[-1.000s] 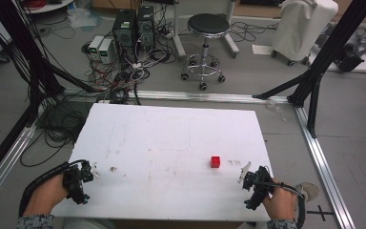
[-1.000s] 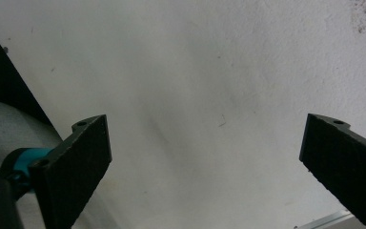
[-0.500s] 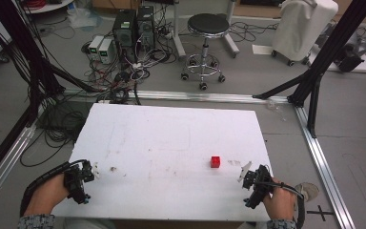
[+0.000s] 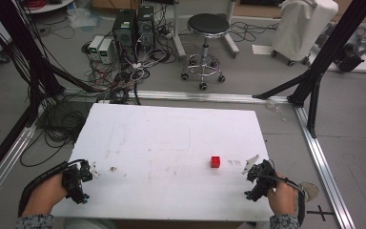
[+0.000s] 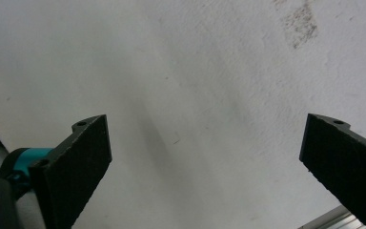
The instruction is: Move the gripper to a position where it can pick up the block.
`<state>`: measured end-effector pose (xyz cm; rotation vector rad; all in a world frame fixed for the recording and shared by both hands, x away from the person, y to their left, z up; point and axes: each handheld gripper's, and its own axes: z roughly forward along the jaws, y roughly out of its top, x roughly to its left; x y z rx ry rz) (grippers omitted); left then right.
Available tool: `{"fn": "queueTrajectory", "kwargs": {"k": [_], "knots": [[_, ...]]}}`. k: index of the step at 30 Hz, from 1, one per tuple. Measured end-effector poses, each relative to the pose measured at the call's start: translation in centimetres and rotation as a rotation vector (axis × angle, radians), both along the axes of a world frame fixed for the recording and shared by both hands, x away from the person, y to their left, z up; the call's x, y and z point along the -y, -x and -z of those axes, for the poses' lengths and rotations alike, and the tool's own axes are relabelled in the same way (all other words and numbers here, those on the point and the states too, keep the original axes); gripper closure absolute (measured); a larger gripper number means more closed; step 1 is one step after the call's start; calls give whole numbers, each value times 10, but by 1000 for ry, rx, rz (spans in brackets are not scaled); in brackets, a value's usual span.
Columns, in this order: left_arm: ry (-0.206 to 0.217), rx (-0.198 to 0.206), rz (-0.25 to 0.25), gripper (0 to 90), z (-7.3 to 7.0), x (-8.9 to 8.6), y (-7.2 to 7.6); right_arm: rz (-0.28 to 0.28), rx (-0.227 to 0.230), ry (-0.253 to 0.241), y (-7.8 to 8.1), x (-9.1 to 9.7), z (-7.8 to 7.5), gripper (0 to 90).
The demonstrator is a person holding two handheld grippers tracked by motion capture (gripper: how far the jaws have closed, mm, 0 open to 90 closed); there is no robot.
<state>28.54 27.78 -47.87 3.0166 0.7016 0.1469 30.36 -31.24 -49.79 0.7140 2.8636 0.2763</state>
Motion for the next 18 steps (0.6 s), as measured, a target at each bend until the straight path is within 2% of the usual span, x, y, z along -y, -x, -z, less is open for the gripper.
{"fn": "queueTrajectory", "kwargs": {"k": [12,15,16,17,18], "knots": [[3,-1,-2,239,0,0,0,-56,-4,-21,-31,7,-6,26],[1,2,0,239,0,0,-1,-90,11,-16,-39,6,-10,26],[0,1,0,239,1,0,-1,-117,10,-7,-41,5,-12,26],[0,1,0,239,1,0,-1,-117,10,-7,-41,5,-12,26],[-1,0,3,239,1,0,-1,-145,12,5,-43,4,-13,26]]}}
